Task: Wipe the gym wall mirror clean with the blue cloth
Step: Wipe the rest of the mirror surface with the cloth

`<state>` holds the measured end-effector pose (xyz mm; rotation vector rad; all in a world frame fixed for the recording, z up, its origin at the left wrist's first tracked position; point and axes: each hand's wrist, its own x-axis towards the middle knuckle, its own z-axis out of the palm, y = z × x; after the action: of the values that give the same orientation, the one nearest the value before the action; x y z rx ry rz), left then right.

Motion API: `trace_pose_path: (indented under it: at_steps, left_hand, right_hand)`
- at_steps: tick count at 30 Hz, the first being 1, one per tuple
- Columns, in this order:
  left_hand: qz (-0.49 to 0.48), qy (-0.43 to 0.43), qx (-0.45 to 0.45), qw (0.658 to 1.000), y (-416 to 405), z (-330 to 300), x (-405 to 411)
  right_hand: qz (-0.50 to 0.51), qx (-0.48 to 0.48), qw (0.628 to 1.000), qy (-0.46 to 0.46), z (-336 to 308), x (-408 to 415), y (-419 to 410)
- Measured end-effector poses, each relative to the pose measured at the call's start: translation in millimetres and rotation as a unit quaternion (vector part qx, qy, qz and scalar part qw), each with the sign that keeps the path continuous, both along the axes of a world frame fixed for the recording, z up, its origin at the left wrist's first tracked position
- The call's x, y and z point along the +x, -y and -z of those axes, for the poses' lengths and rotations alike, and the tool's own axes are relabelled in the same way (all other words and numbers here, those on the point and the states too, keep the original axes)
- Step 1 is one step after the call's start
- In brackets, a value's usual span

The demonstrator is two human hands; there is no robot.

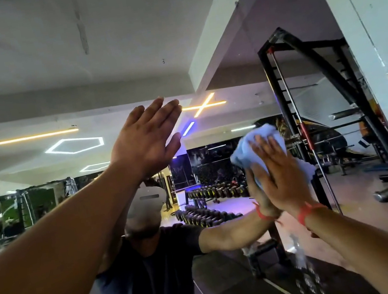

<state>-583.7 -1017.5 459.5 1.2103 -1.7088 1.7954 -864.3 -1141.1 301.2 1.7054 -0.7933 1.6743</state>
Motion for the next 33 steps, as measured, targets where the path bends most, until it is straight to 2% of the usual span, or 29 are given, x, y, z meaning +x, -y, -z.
trace_pose_path:
  at_steps: [2, 3, 4, 5, 7, 8, 9, 10, 12, 14, 15, 16, 18, 20, 21, 22, 24, 26, 27, 28, 30, 31, 32, 33]
  left_hand:
    - [0.0, 0.001, 0.0, 1.0, 1.2, -0.2, 1.2]
    - [-0.001, 0.001, -0.002, 1.0, 1.1, -1.2, 2.0]
    - [0.0, 0.001, -0.003, 1.0, 0.9, -1.2, 1.9]
    - [0.001, -0.002, -0.002, 1.0, -0.1, -0.8, 1.2]
    - [0.008, -0.016, 0.005, 1.0, -2.3, 4.9, -1.3]
    - [0.008, -0.022, 0.01, 1.0, -3.0, 11.6, -1.9]
    - [0.005, -0.023, 0.015, 1.0, -3.6, 21.3, -2.3]
    - [0.0, -0.019, 0.019, 1.0, -4.2, 32.3, -2.3]
    - [0.003, -0.003, 0.028, 1.0, -4.5, 54.3, -3.4]
    - [0.022, 0.027, 0.044, 0.998, -1.7, 71.4, -10.1]
    - [0.032, 0.05, 0.055, 0.997, 0.9, 78.6, -15.3]
    - [0.043, 0.067, 0.064, 0.995, 4.9, 85.2, -21.1]
    - [0.056, 0.067, 0.072, 0.994, 9.6, 95.3, -28.8]
    - [0.059, 0.053, 0.064, 0.995, 11.8, 101.7, -31.2]
    - [0.057, 0.051, 0.059, 0.995, 12.6, 103.9, -30.7]
    - [0.052, 0.052, 0.055, 0.996, 12.9, 105.5, -29.9]
    - [0.048, 0.054, 0.049, 0.996, 13.1, 106.9, -30.4]
    - [0.053, 0.051, 0.044, 0.996, 13.6, 107.1, -30.9]
    - [0.055, 0.051, 0.043, 0.996, 13.8, 107.3, -30.7]
    - [0.054, 0.051, 0.043, 0.996, 13.9, 107.4, -30.2]
    - [0.052, 0.052, 0.046, 0.996, 14.4, 107.3, -28.9]
    - [0.051, 0.052, 0.049, 0.996, 15.1, 107.2, -28.8]
    - [0.048, 0.053, 0.05, 0.996, 15.8, 107.3, -28.7]
    - [0.045, 0.052, 0.05, 0.996, 16.2, 108.0, -28.4]
  right_hand:
    - [-0.037, 0.042, 0.985, 0.162, -27.2, 37.7, -10.7]
    - [-0.043, 0.05, 0.981, 0.181, -31.8, 59.3, -20.2]
    - [-0.037, 0.048, 0.989, 0.133, -24.7, 76.6, -29.3]
    - [-0.031, 0.032, 0.998, 0.039, -8.2, 88.0, -36.0]
    - [-0.034, 0.0, 0.985, -0.166, 32.1, 76.1, -43.8]
    - [-0.033, -0.002, 0.973, -0.228, 45.0, 54.4, -39.7]
    - [-0.011, -0.001, 0.969, -0.246, 51.9, 30.5, -29.8]
    - [0.016, 0.008, 0.977, -0.214, 52.7, 9.2, -19.6]
    - [0.024, 0.052, 0.998, -0.029, 40.0, -13.9, -3.0]
    - [-0.036, 0.096, 0.979, 0.176, 20.1, 8.4, -2.2]
    - [-0.062, 0.107, 0.965, 0.233, 14.1, 30.7, -9.8]
    - [-0.07, 0.108, 0.965, 0.23, 16.9, 50.1, -17.4]
    - [-0.047, 0.077, 0.994, 0.068, 47.1, 65.3, -34.1]
    - [-0.002, 0.027, 0.994, -0.105, 68.2, 27.8, -32.8]
    - [0.034, 0.013, 0.991, -0.132, 67.1, 4.6, -24.7]
    - [0.063, 0.018, 0.991, -0.115, 60.5, -12.9, -16.7]
    - [0.071, 0.059, 0.995, 0.027, 40.4, -22.8, -4.7]
    - [0.02, 0.092, 0.978, 0.184, 28.8, 10.4, -7.3]
    - [-0.009, 0.107, 0.971, 0.213, 29.5, 31.3, -13.9]
    - [-0.026, 0.106, 0.977, 0.185, 36.2, 47.2, -20.7]
    - [-0.016, 0.052, 0.999, -0.004, 54.2, 47.8, -30.9]
    - [0.004, 0.02, 0.995, -0.095, 55.6, 31.0, -29.2]
    - [0.033, 0.001, 0.99, -0.139, 50.1, 10.1, -23.2]
    - [0.06, 0.007, 0.989, -0.132, 40.0, -7.2, -16.6]
